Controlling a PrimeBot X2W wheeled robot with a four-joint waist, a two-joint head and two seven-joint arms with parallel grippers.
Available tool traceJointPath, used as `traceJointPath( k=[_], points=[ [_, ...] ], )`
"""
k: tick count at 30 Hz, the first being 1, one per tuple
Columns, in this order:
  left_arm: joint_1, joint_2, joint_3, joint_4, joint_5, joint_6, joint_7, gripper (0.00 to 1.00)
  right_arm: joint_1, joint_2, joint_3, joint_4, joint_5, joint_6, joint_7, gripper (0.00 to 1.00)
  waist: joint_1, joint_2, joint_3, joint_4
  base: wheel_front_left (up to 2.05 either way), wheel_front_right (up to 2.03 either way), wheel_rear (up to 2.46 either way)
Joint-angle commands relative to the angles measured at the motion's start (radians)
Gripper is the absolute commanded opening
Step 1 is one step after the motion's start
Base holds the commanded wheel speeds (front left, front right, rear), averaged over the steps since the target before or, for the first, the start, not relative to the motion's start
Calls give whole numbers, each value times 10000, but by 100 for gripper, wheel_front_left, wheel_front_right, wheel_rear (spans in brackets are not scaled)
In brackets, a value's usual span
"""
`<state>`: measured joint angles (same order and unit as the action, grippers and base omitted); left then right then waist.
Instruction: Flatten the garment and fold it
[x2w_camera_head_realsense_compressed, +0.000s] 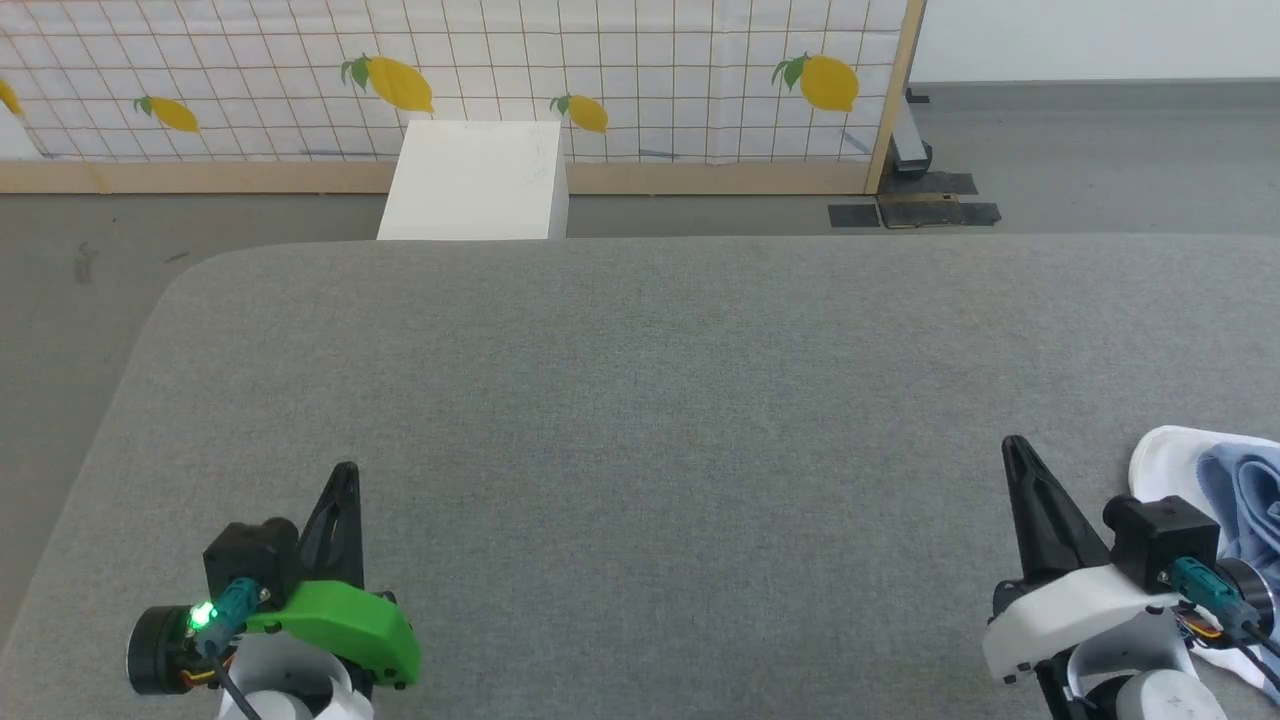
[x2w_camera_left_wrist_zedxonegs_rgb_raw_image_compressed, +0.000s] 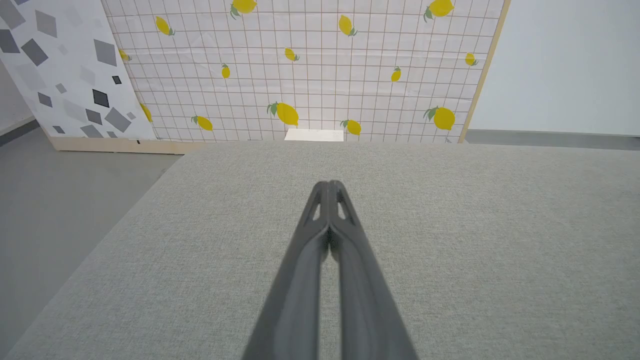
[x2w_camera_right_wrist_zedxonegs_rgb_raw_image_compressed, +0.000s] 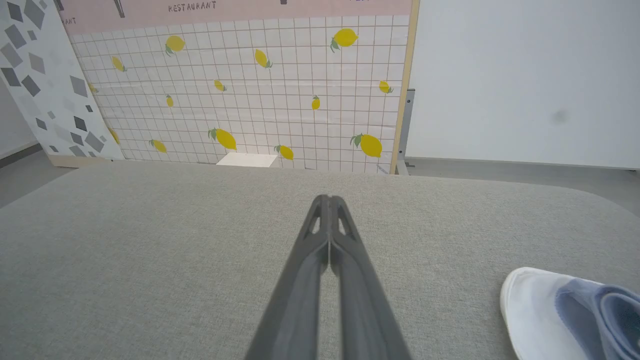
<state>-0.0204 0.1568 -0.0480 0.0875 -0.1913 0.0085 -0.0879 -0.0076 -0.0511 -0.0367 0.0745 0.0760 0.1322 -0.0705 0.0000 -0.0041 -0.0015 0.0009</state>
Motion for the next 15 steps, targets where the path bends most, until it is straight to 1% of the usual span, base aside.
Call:
traceJointPath(
  k=[1, 15],
  points=[
    [99, -101, 53, -85, 239, -55, 65, 0, 49, 6, 46, -98, -104, -10, 51, 0, 0, 26, 0, 0, 0, 0, 0],
    [134, -420, 195, -347, 794, -65, 335, 0, 58, 7, 152, -313, -321, -12, 268, 0, 0, 31, 5, -3, 0, 0, 0]
  ],
)
